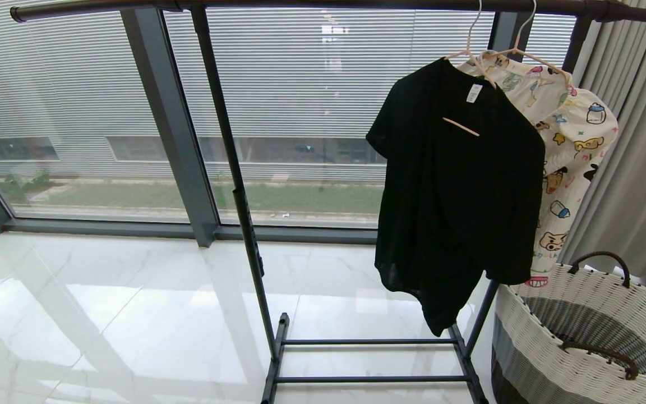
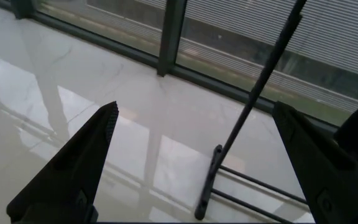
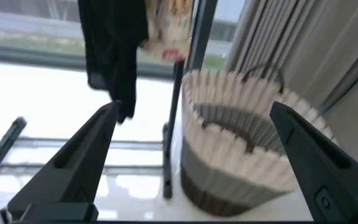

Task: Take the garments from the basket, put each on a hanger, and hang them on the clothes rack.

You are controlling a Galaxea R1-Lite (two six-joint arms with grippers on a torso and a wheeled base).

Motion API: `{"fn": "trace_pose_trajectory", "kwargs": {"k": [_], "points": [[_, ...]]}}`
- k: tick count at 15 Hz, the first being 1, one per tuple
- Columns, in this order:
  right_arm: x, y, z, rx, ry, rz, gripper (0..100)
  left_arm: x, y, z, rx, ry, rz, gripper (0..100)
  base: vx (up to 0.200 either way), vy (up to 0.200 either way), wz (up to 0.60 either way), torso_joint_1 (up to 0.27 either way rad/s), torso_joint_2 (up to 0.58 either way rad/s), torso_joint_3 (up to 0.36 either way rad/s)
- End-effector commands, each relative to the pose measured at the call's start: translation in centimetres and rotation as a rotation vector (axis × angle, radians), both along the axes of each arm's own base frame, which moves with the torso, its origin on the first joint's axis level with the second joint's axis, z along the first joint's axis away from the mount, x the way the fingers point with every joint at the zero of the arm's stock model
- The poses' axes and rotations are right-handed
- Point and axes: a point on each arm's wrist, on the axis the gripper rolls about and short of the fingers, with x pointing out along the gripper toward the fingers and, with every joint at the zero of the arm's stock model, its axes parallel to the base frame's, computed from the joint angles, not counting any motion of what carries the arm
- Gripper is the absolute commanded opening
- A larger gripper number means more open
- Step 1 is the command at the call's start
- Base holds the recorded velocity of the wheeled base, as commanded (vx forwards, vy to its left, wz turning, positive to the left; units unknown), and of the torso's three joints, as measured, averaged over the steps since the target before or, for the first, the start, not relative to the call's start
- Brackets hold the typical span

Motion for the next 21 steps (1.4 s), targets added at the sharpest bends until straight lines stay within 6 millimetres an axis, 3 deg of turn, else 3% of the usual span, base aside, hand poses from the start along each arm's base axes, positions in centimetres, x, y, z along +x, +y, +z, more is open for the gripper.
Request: {"fn": "trace_pose_trajectory", "kwargs": {"k": [1,6,8,9,12,14,18,20,21], "points": [[0.00,0.00,-0.01,0.002,0.001,-0.001,100,0.03,0.00,0.01,-0.006,0.001,-0.004,100,0.000,0.000,0.00,0.000,0.00,0.000],[0.00,0.00,-0.01,-0.001,0.001,0.002,100,0.05,-0.23,-0.11,0.202,0.067,-0.115,100,0.000,0.000,0.00,0.000,0.00,0.000],[0.00,0.01,-0.01,-0.004,0.001,0.004,100,0.01,-0.27,-0.16,0.216,0.084,-0.136,100,0.000,0.000,0.00,0.000,0.00,0.000],[0.00,0.00,-0.01,-0.015,0.000,0.001,100,0.00,-0.29,-0.10,0.113,0.061,-0.141,100,0.000,0.000,0.00,0.000,0.00,0.000],[0.00,0.00,0.06,-0.016,-0.006,0.001,100,-0.09,0.17,-0.12,0.121,0.064,0.071,100,0.000,0.000,0.00,0.000,0.00,0.000],[0.00,0.00,-0.02,-0.018,0.002,0.001,100,-0.07,0.27,0.09,0.161,0.050,0.117,100,0.000,0.000,0.00,0.000,0.00,0.000],[0.00,0.00,-0.02,-0.021,0.002,0.002,100,0.67,0.00,0.05,0.193,0.133,-0.080,100,0.000,0.000,0.00,0.000,0.00,0.000],[0.00,0.00,-0.02,-0.020,0.002,0.002,100,0.20,-0.41,-0.12,0.151,0.071,-0.264,100,0.000,0.000,0.00,0.000,0.00,0.000],[0.00,0.00,-0.02,-0.018,0.002,0.002,100,-0.03,-0.42,-0.12,0.160,0.052,-0.264,100,0.000,0.000,0.00,0.000,0.00,0.000]]}}
